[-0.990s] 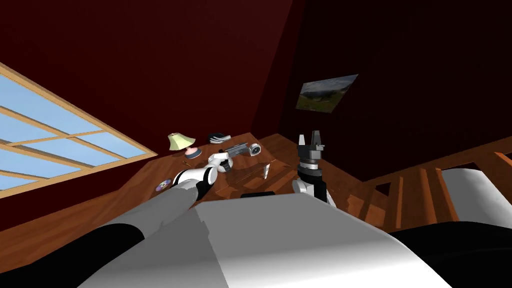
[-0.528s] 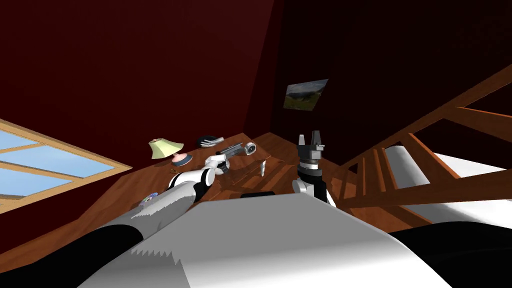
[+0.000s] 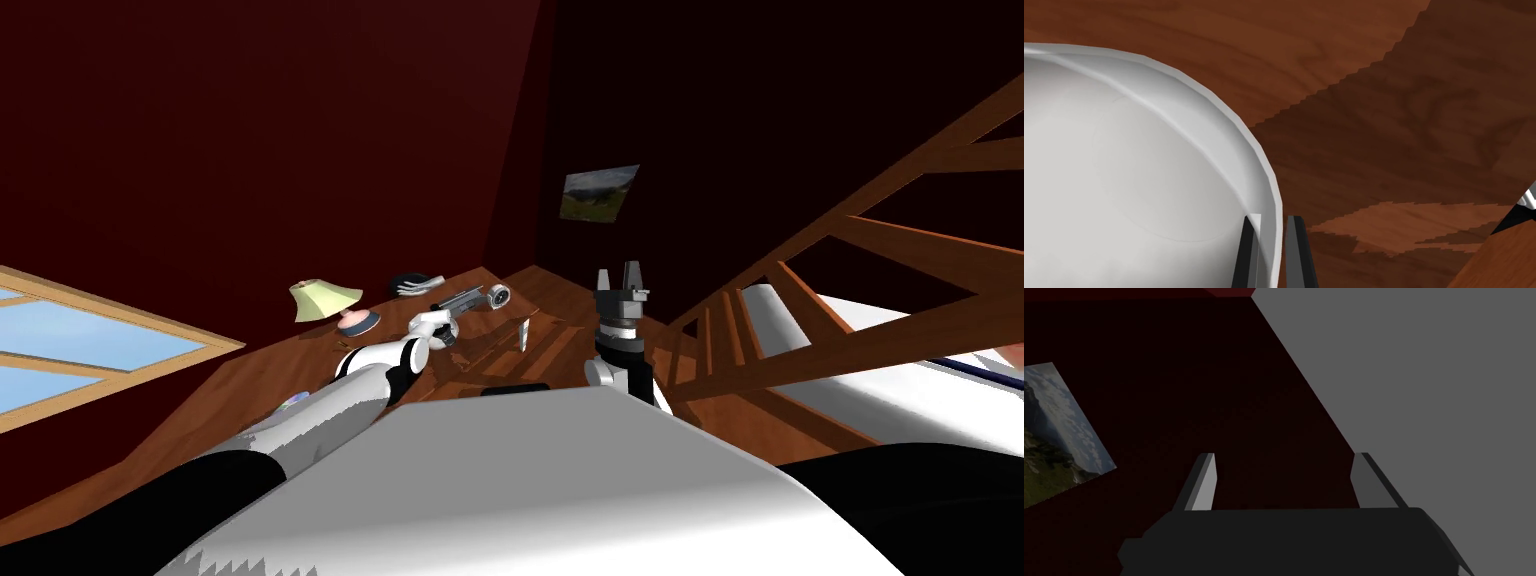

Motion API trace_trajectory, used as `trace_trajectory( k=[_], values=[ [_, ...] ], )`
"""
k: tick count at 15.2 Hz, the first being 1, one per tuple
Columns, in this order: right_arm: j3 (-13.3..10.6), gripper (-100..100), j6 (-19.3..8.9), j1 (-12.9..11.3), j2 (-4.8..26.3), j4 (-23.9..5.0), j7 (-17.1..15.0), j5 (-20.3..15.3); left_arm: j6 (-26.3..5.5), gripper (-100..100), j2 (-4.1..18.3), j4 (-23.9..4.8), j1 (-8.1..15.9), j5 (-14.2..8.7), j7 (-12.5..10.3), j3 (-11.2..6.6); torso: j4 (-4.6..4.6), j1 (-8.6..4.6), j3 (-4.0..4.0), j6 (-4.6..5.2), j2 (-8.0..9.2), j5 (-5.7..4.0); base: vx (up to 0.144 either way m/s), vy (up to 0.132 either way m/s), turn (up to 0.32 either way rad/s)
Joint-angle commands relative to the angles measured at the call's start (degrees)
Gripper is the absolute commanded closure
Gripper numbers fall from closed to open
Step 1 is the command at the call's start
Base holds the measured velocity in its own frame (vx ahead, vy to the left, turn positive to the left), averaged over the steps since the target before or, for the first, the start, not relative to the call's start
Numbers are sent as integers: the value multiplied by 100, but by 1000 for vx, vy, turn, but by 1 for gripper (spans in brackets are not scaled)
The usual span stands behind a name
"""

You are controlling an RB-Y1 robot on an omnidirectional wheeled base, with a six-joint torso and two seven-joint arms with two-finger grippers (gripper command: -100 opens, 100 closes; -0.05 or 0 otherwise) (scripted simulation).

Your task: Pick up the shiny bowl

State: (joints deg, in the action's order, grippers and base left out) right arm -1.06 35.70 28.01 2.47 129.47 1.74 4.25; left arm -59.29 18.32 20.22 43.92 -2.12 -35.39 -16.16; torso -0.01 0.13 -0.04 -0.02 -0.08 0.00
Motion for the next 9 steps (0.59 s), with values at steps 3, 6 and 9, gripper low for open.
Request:
trace_trajectory(
  k=[3,6,9],
  values=[
    [0,0,0,3,-1,0,0,0,-70,100,-79,36,102,-14,296,73,-3,-20,-11,-13,-21,-9,75,-74,365],
    [0,0,0,1,-1,0,0,0,-70,100,-79,36,102,-14,296,73,-3,-37,-17,5,-34,-9,59,-65,103],
    [1,0,1,3,-1,0,0,0,-205,100,-211,173,185,-32,667,169,1,-28,-9,-12,-21,-13,53,-70,383]
  ],
)
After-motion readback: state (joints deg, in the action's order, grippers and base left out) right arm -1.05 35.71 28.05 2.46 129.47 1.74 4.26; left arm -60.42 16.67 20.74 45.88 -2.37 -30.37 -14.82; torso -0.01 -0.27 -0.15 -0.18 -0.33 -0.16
